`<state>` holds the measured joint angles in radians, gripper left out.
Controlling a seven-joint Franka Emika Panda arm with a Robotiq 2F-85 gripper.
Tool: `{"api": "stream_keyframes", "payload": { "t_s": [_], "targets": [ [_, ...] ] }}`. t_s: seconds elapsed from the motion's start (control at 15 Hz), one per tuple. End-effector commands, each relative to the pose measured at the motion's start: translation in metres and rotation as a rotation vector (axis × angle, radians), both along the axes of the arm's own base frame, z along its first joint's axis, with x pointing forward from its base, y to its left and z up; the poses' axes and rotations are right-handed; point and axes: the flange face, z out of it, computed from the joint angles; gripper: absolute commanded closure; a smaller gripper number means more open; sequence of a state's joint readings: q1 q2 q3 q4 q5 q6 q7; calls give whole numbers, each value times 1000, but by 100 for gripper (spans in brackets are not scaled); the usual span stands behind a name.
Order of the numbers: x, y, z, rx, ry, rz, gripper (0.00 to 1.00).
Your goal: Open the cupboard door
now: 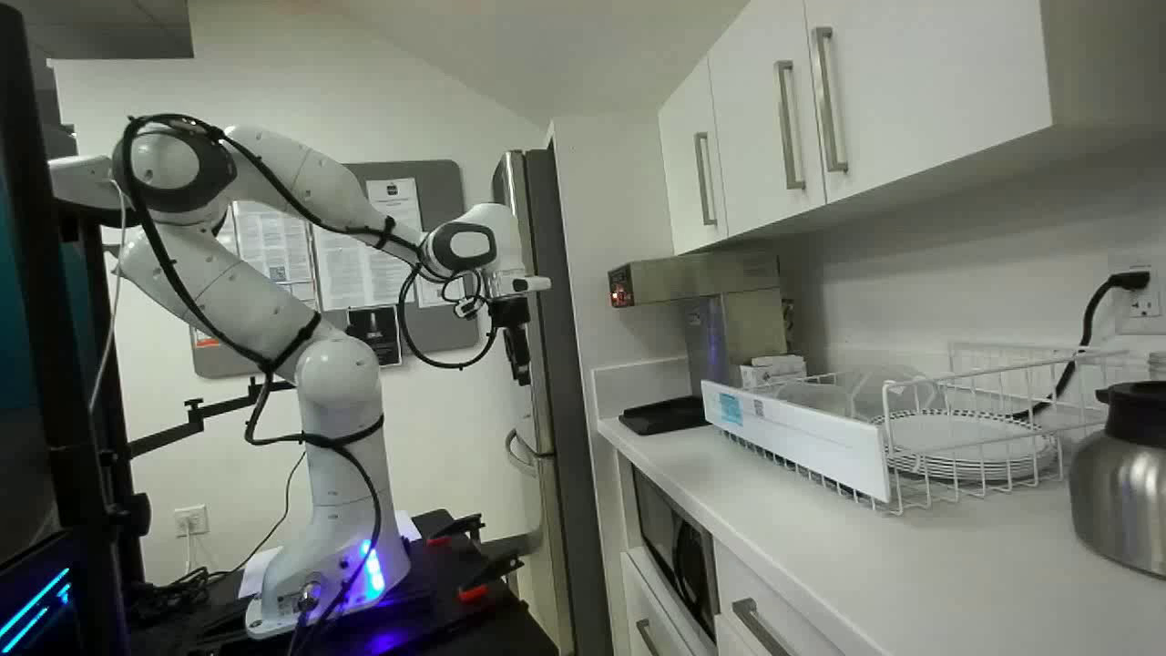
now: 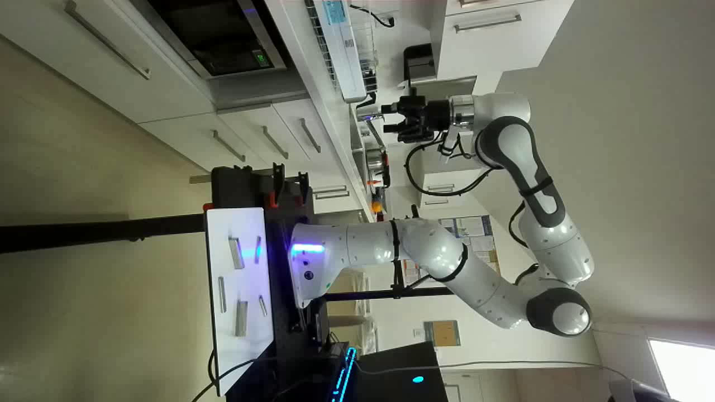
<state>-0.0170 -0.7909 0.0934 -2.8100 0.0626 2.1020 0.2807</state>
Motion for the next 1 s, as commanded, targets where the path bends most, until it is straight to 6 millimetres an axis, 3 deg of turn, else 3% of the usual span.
{"api": "stream_keyframes", "payload": {
  "t_s": [0.0, 0.2, 0.93],
  "targets": [
    [4, 1, 12, 1, -26, 2, 0],
    [7, 2, 32, 2, -74, 4, 0],
    [7, 2, 32, 2, -75, 4, 0]
  ]
}}
